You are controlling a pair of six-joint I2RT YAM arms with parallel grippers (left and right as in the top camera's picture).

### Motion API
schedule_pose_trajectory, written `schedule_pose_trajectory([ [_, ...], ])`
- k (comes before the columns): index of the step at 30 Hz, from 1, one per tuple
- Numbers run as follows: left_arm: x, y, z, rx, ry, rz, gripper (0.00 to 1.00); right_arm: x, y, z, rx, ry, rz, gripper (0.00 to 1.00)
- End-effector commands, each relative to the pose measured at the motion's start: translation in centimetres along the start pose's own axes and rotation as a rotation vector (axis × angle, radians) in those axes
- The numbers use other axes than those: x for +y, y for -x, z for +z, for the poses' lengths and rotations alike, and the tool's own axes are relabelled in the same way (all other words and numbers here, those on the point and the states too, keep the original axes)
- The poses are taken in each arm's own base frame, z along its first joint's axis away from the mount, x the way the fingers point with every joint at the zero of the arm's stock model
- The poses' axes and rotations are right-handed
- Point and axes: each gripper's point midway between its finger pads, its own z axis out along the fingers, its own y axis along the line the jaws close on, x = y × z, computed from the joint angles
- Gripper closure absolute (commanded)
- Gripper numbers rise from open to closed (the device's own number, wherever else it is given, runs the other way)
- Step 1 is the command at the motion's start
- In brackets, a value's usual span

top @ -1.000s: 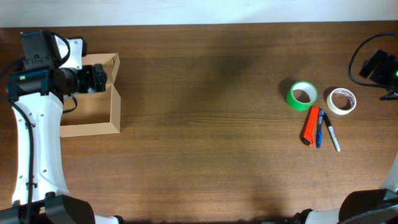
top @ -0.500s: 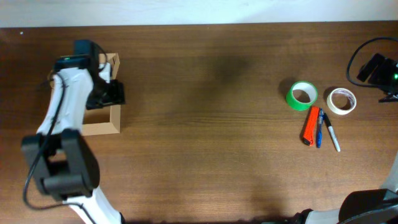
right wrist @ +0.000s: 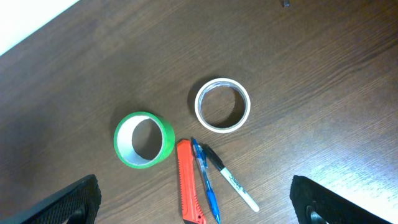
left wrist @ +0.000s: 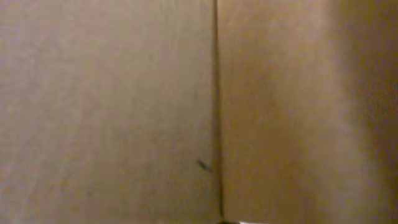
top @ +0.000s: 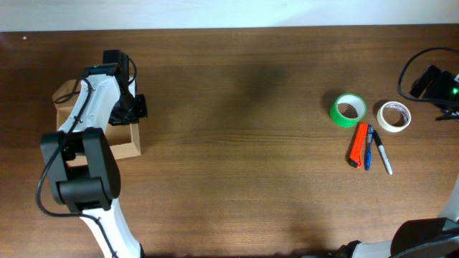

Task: Pack container
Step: 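Push the cardboard box with the left gripper toward the table center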

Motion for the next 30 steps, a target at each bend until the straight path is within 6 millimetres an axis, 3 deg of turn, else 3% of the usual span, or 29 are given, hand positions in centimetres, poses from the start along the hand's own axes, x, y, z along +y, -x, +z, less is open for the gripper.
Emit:
schedule_pose_trajectory([
  [1, 0.3, 1.3, -2.3, -0.016, 0.017, -0.040, 0.98, 0.0, 0.2, -0.2, -0.001, 0.002, -0.007, 0.01],
  [6, -0.6, 1.3, -7.5, -0.009, 0.014, -0.093, 0.98, 0.0, 0.4, -0.2, -0.009, 0.003, -0.008, 0.01],
  [10, -4.1, 0.9, -12.2, -0.040, -0.009, -0.069, 0.98, 0.0, 0.6, -0.2, -0.016, 0.003, -0.008, 0.01],
  [13, -8.9, 0.0, -15.8, -0.085, -0.071, -0.037, 0.98, 0.0, 0.4, -0.2, -0.009, 0.003, -0.007, 0.01],
  [17, -17.1, -2.0, -20.0, -0.186, -0.158, 0.020, 0.98, 0.0, 0.2, -0.2, 0.000, 0.002, -0.006, 0.01],
  [19, -20.8, -3.5, -21.1, -0.212, -0.198, 0.045, 0.98, 0.0, -0.1, -0.2, 0.011, 0.003, -0.004, 0.01],
  [20, -23.9, -5.3, -21.6, -0.218, -0.229, 0.068, 0.98, 0.1, -0.3, -0.2, 0.020, 0.008, -0.003, 0.01],
  [23, -28.2, -8.2, -21.7, -0.221, -0.260, 0.112, 0.99, 0.1, -0.6, -0.2, 0.030, 0.007, 0.030, 0.01],
  [27, -31.0, -10.2, -21.5, -0.291, -0.205, 0.163, 0.98, 0.0, -1.0, -0.2, 0.049, 0.003, 0.088, 0.01],
  [30, -33.2, -11.1, -20.2, -0.296, -0.200, 0.174, 0.98, 0.0, -1.3, -0.2, 0.060, 0.001, 0.112, 0.01],
])
